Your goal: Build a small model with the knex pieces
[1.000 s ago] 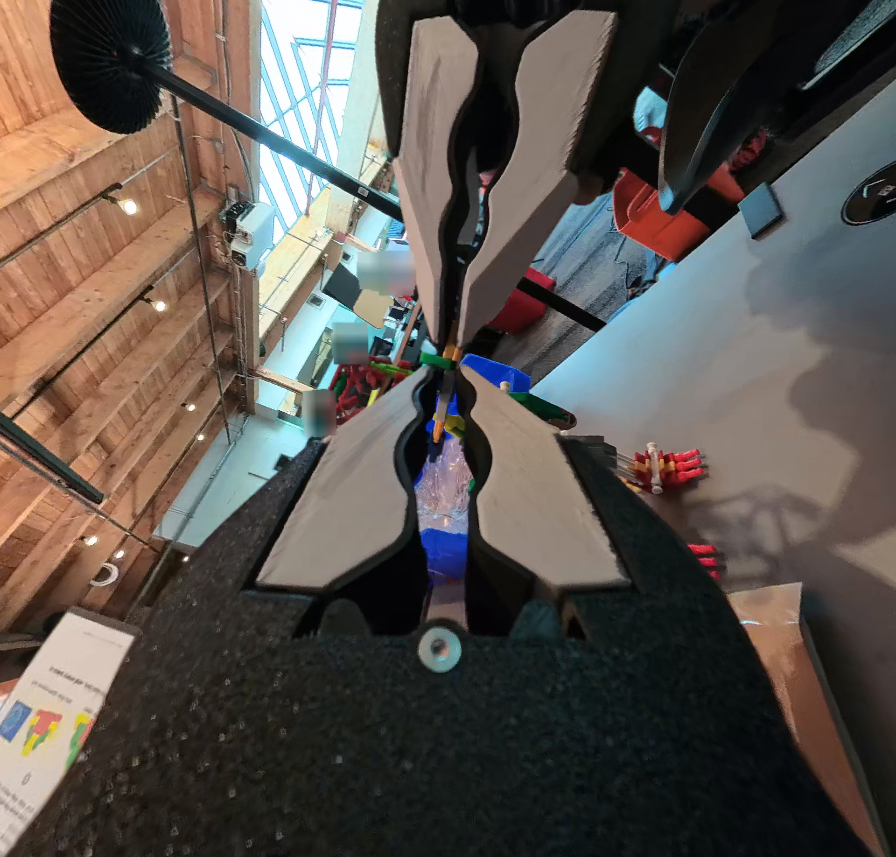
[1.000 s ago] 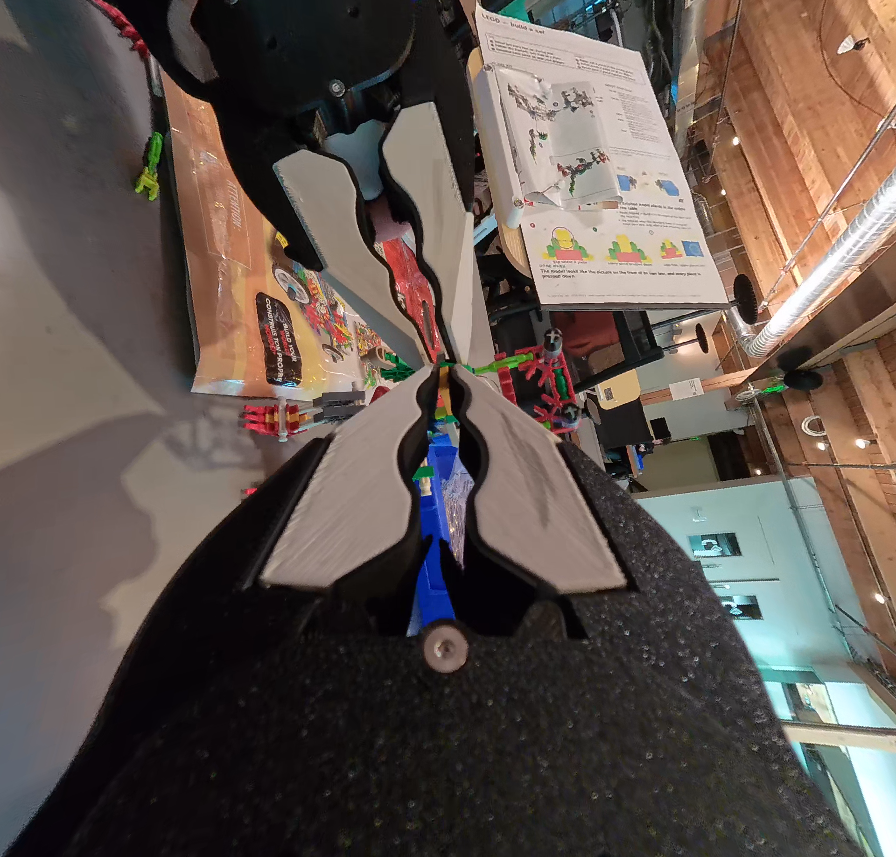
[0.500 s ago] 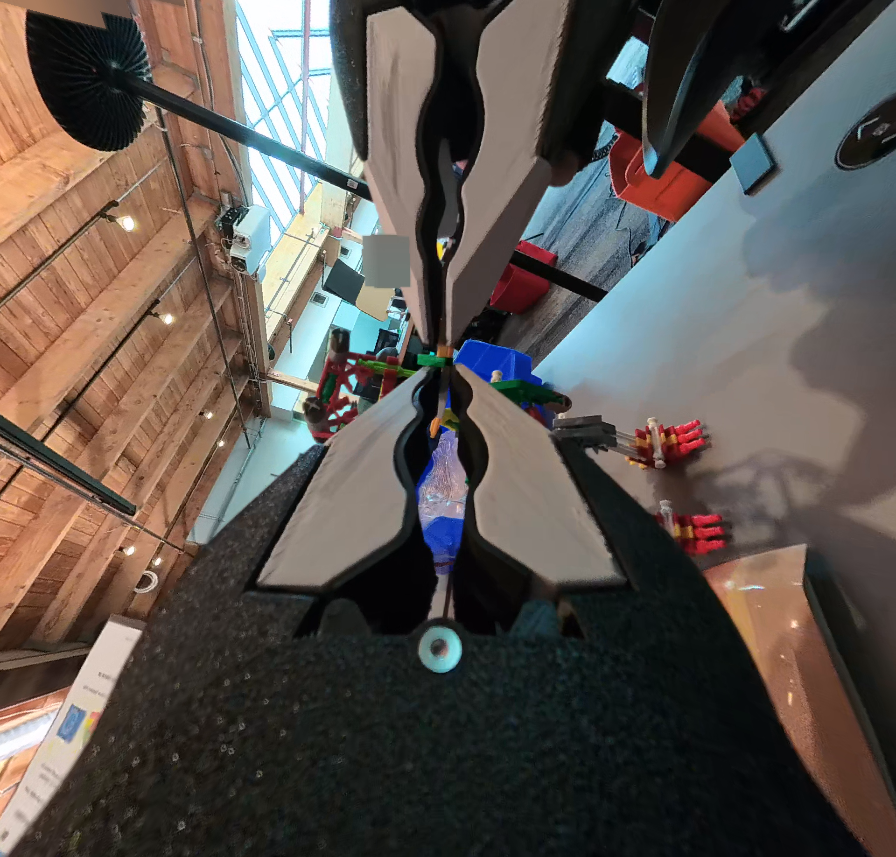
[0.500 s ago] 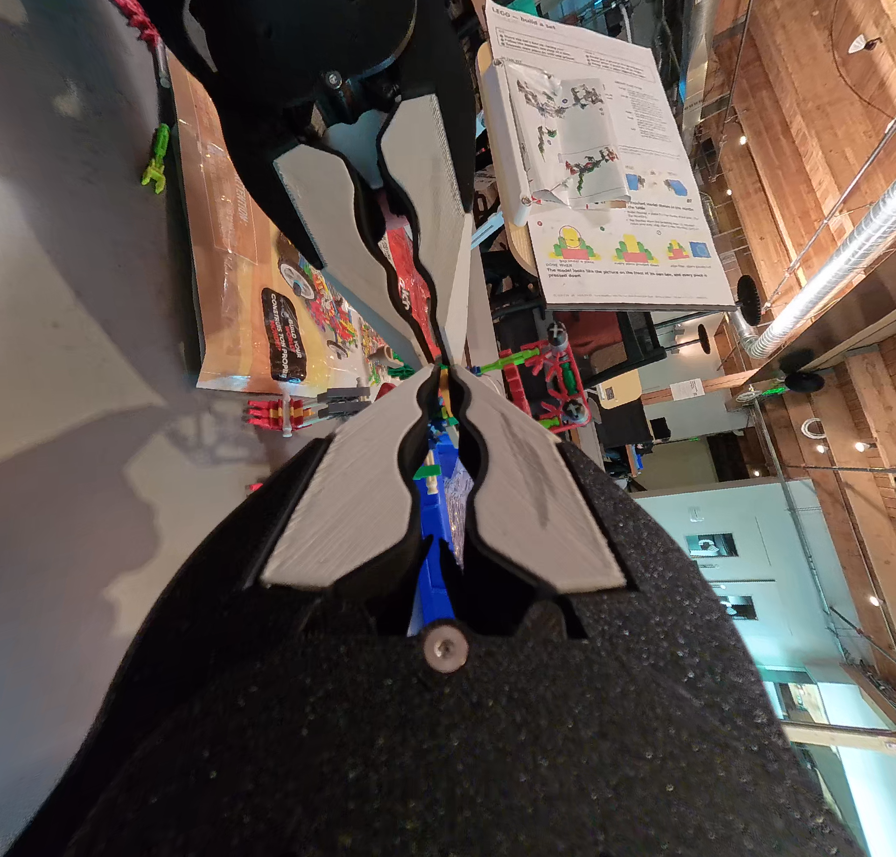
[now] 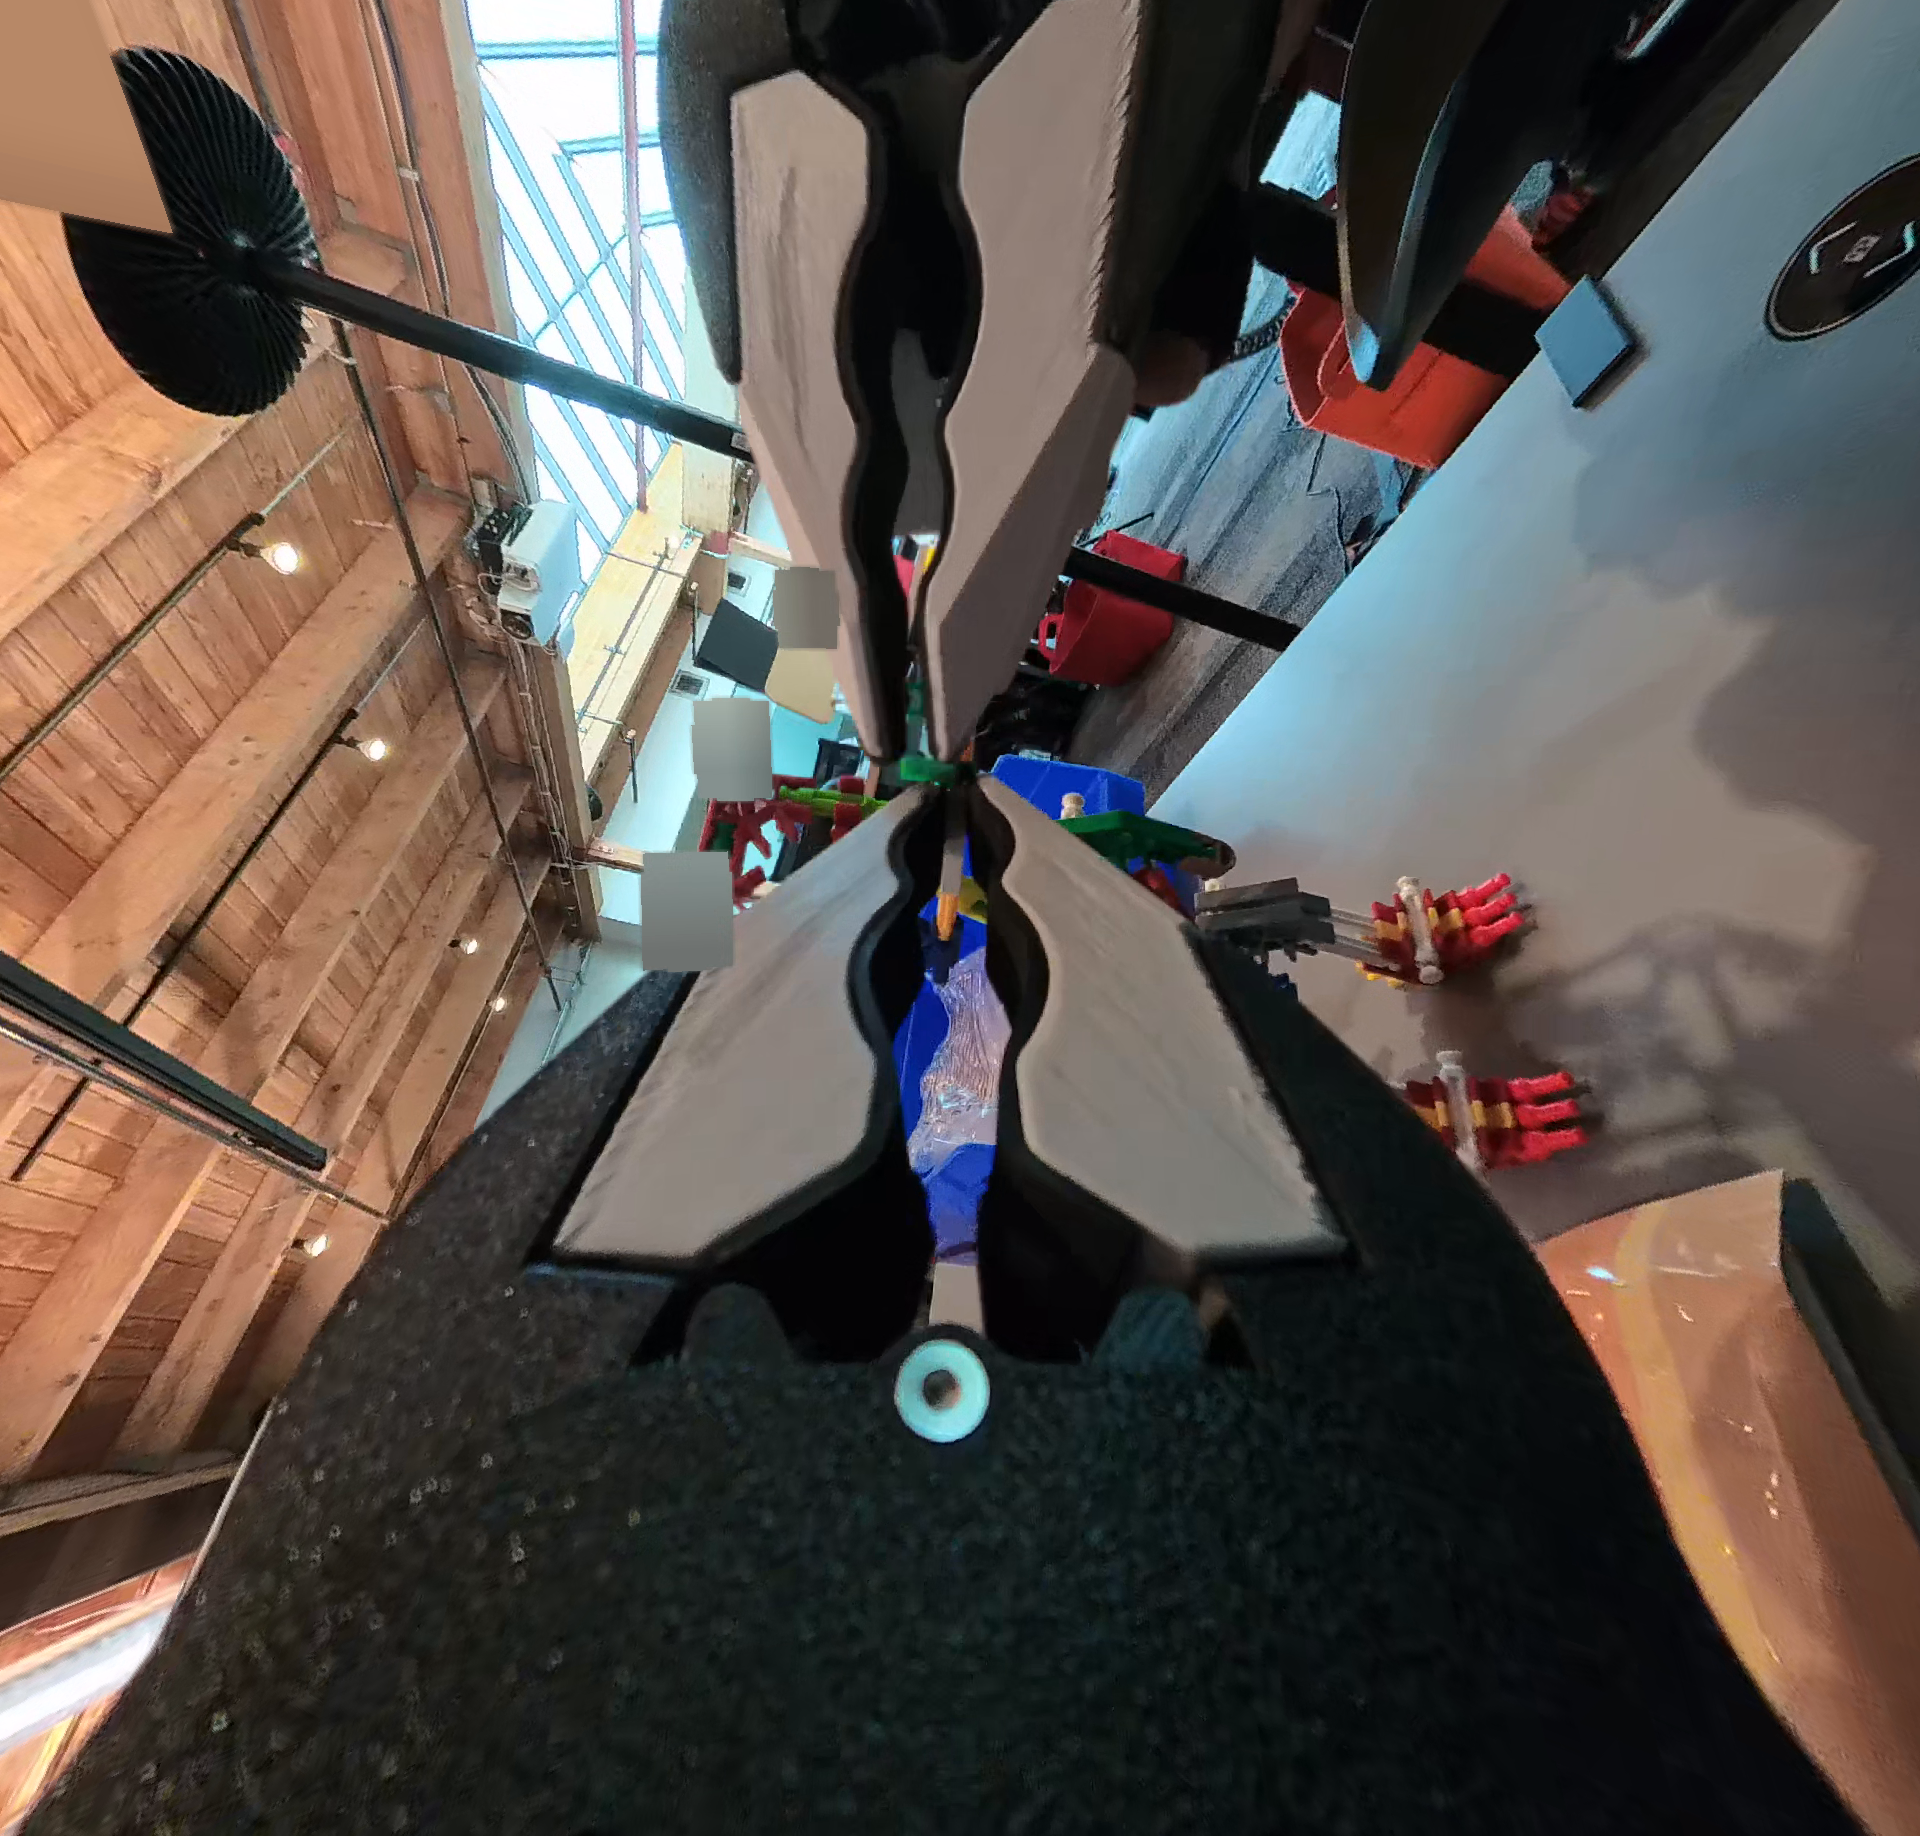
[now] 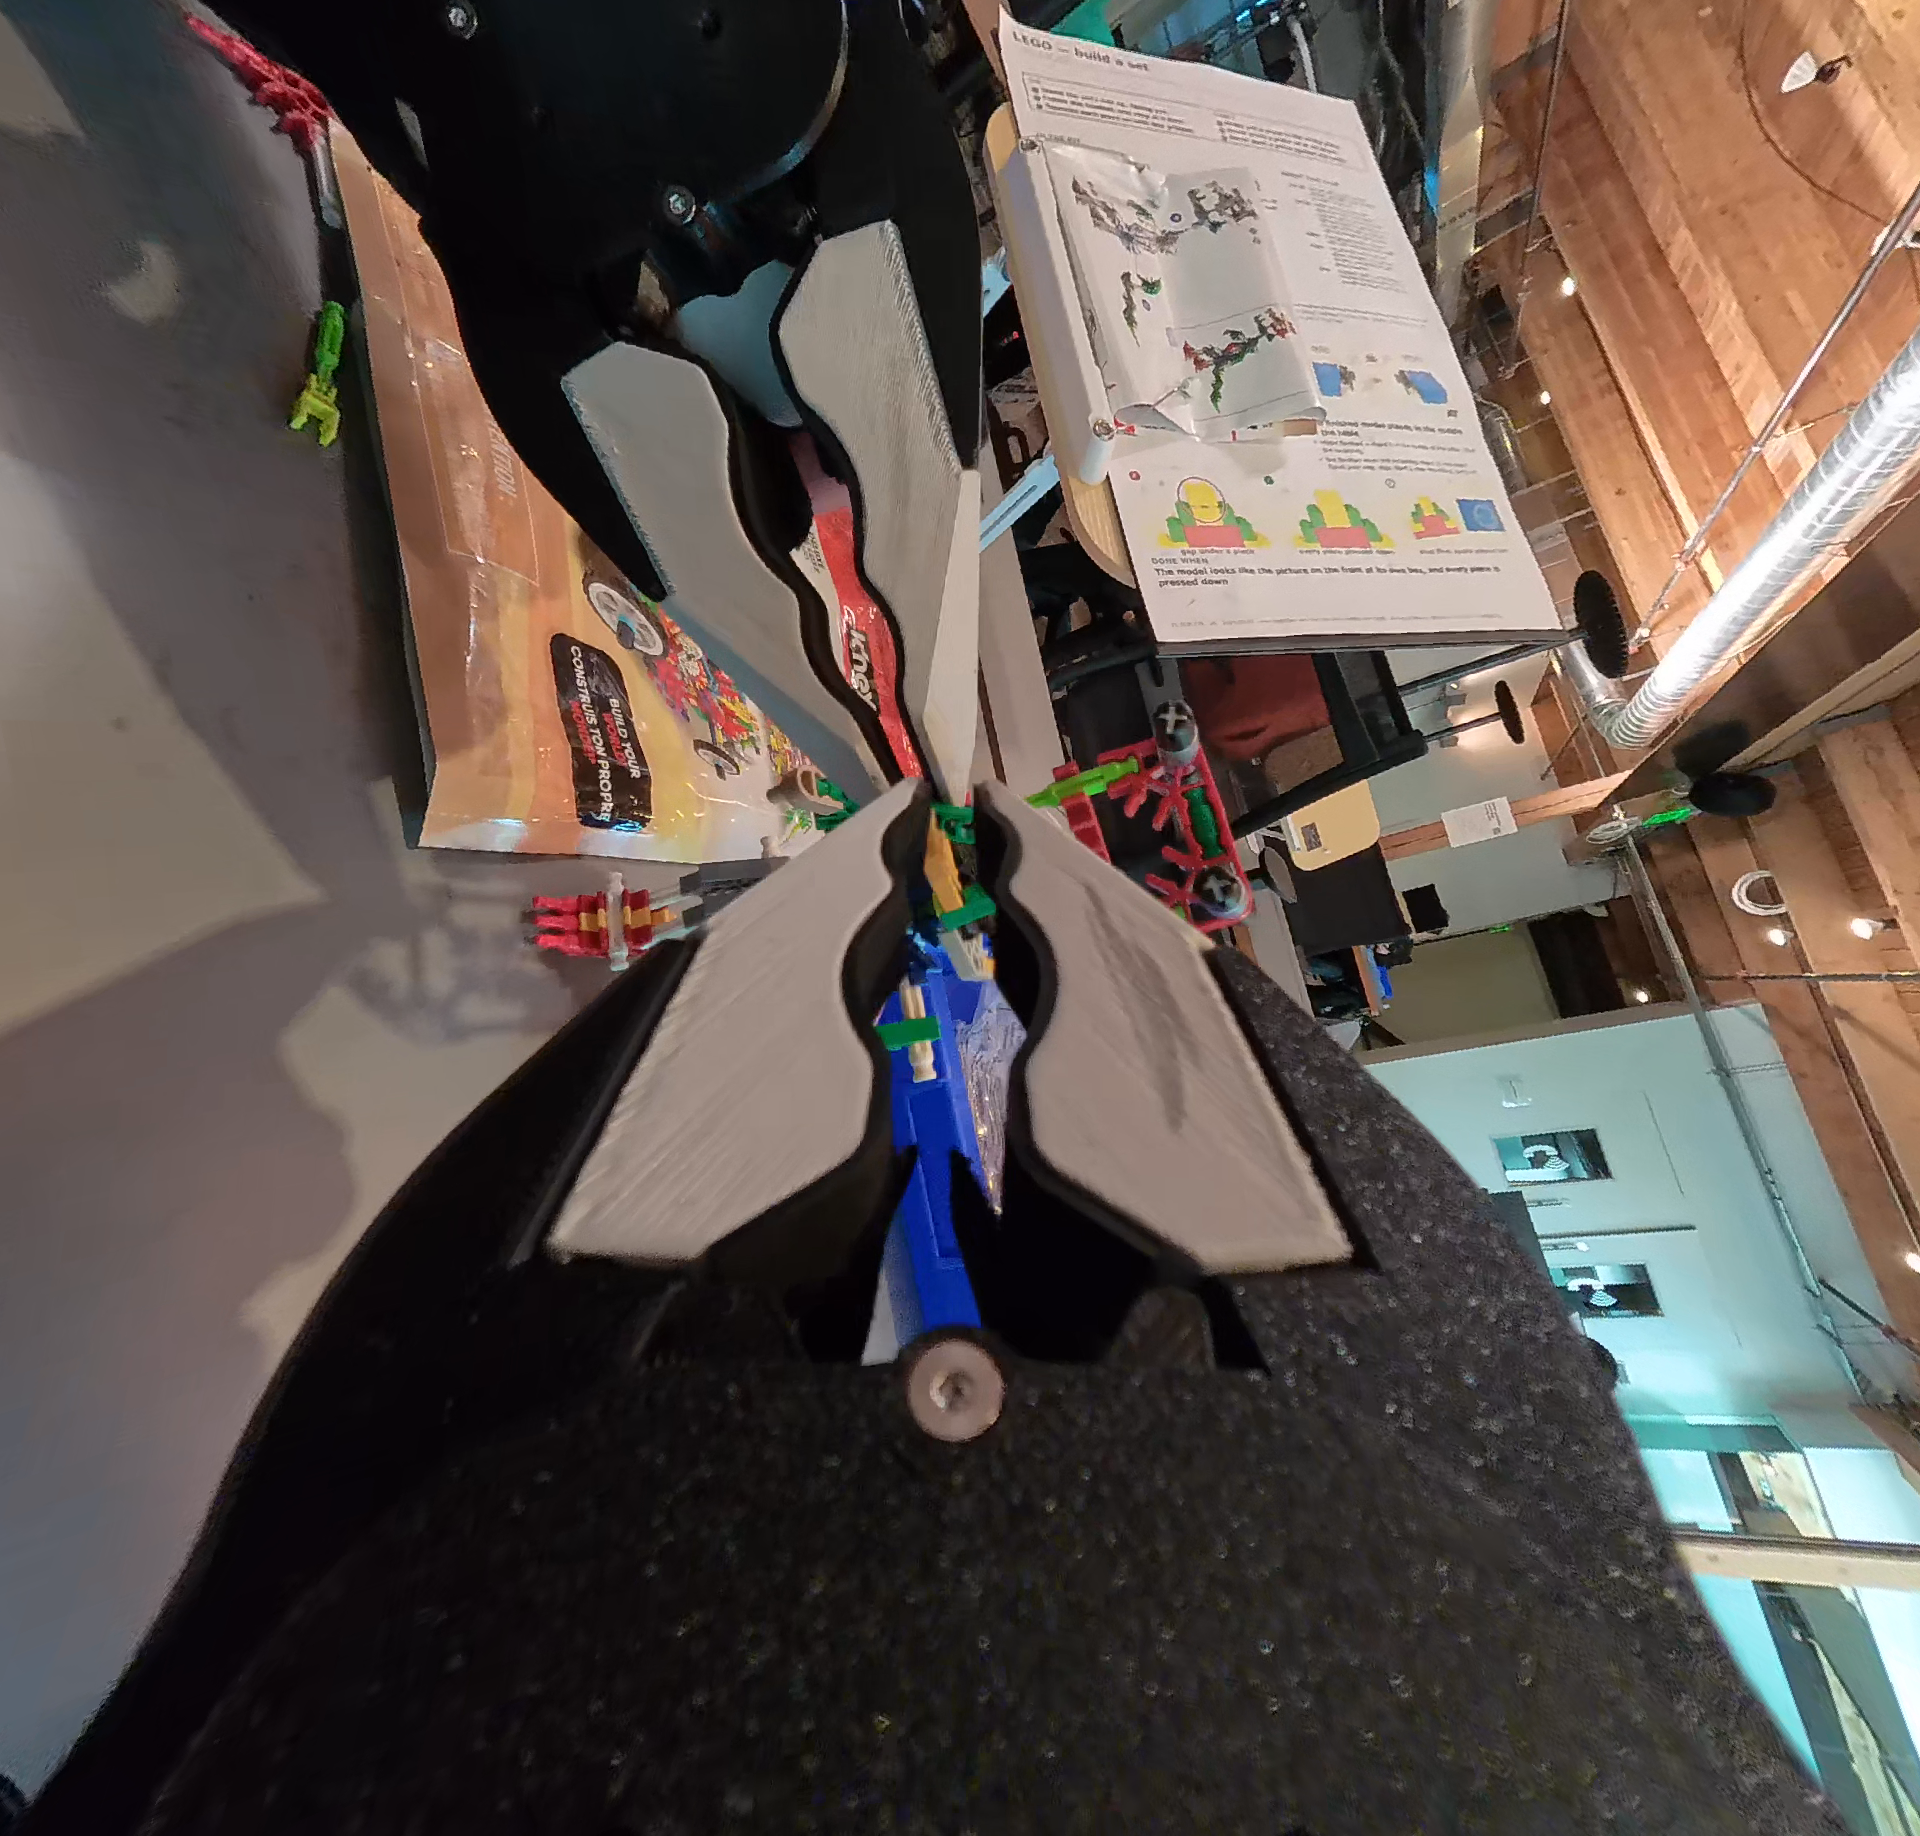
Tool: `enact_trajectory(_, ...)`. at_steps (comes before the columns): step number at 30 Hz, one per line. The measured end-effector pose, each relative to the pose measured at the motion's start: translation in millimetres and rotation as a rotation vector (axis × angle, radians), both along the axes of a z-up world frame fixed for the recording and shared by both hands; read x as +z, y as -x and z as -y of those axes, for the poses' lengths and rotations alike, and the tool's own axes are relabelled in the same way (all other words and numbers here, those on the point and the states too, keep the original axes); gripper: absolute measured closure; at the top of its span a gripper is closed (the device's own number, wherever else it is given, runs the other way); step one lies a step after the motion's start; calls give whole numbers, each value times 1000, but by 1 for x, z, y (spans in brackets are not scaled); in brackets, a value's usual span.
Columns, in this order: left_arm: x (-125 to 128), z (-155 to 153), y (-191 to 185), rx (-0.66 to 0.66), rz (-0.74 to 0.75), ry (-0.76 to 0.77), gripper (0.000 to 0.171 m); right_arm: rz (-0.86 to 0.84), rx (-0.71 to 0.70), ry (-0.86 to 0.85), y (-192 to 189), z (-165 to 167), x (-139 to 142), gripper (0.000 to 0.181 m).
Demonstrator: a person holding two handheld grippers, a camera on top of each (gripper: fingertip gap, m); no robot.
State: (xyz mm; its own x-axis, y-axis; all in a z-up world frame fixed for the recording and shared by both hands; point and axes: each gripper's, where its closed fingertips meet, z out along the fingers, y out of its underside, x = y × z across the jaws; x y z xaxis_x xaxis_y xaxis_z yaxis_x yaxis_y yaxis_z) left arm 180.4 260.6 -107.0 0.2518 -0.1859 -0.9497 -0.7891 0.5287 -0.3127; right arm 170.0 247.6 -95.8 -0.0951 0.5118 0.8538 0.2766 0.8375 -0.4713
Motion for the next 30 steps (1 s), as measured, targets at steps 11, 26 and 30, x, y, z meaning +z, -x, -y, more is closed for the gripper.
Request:
enact_trajectory(11,1,-2,1,-1,25,17,169,16,-29,-64,-1,-3,-5,178)
enact_trajectory(26,6,3,4,-17,73,-59,159,13,-15,-61,1,-2,-6,179)
enact_trajectory(30,2,4,2,-22,42,-78,169,13,-13,-61,0,-1,-5,179)
